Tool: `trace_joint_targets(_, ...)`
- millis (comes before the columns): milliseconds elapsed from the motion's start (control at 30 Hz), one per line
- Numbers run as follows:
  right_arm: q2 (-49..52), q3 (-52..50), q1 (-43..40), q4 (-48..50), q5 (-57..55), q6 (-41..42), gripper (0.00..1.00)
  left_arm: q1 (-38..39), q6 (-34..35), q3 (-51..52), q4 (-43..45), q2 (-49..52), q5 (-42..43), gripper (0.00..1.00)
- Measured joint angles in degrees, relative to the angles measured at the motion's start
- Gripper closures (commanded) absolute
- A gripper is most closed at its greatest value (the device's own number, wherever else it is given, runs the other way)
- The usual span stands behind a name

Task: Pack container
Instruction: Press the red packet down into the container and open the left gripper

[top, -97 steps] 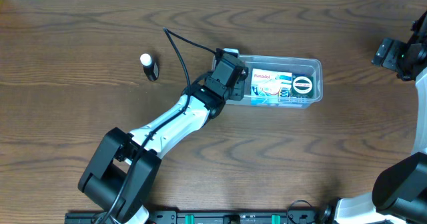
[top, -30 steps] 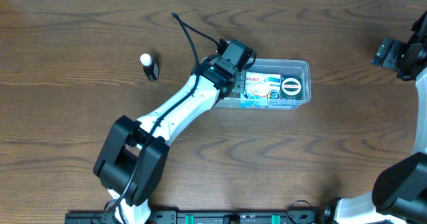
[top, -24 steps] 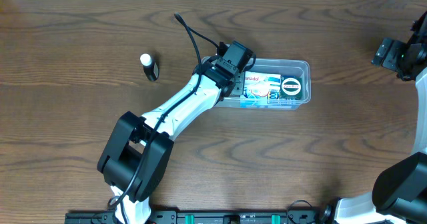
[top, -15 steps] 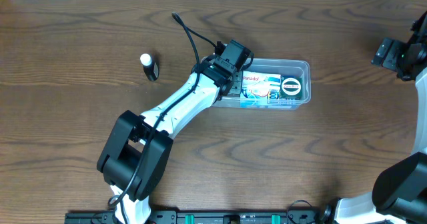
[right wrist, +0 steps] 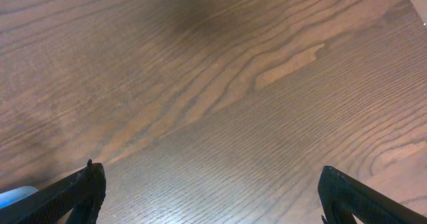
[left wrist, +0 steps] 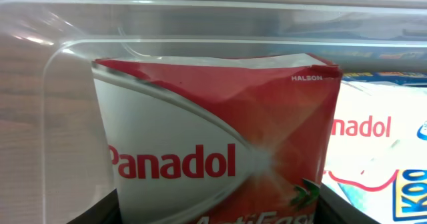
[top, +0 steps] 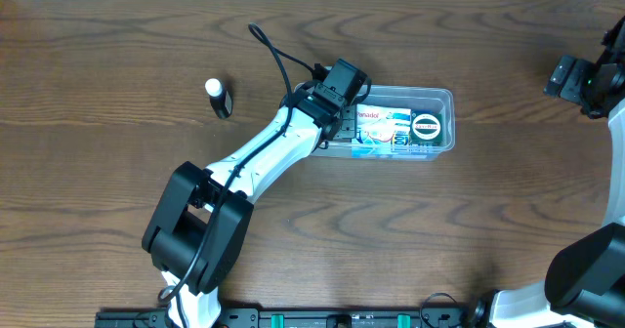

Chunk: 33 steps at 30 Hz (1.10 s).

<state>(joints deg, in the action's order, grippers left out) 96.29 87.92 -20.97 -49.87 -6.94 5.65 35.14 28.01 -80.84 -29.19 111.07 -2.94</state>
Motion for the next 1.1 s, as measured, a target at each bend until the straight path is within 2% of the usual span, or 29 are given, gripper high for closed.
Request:
trace_joint_targets(200, 0.00, 0.00, 0.00, 0.00, 0.00, 0.00, 0.01, 0.00, 0.55, 0.00, 0.04, 0.00, 0.87, 0.52)
trace_joint_targets(267, 0.00, 0.00, 0.00, 0.00, 0.00, -0.02, 0.01, 0.00, 0.55, 0.00, 0.04, 0.00, 1.05, 0.38)
trace_joint_targets(700, 0.00, 0.00, 0.00, 0.00, 0.00, 0.00, 0.01, 0.00, 0.48, 0.00, -0.22, 0.00, 1.07, 0.38)
trace_joint_targets(933, 0.00, 0.00, 0.00, 0.00, 0.00, -0.02, 0.01, 0.00, 0.39, 0.00, -0.22, 0.00, 1.07, 0.26)
trace_joint_targets(1100, 0.00, 0.00, 0.00, 0.00, 0.00, -0.02, 0.01, 0.00, 0.33, 0.00, -0.22, 0.00, 1.07, 0.26)
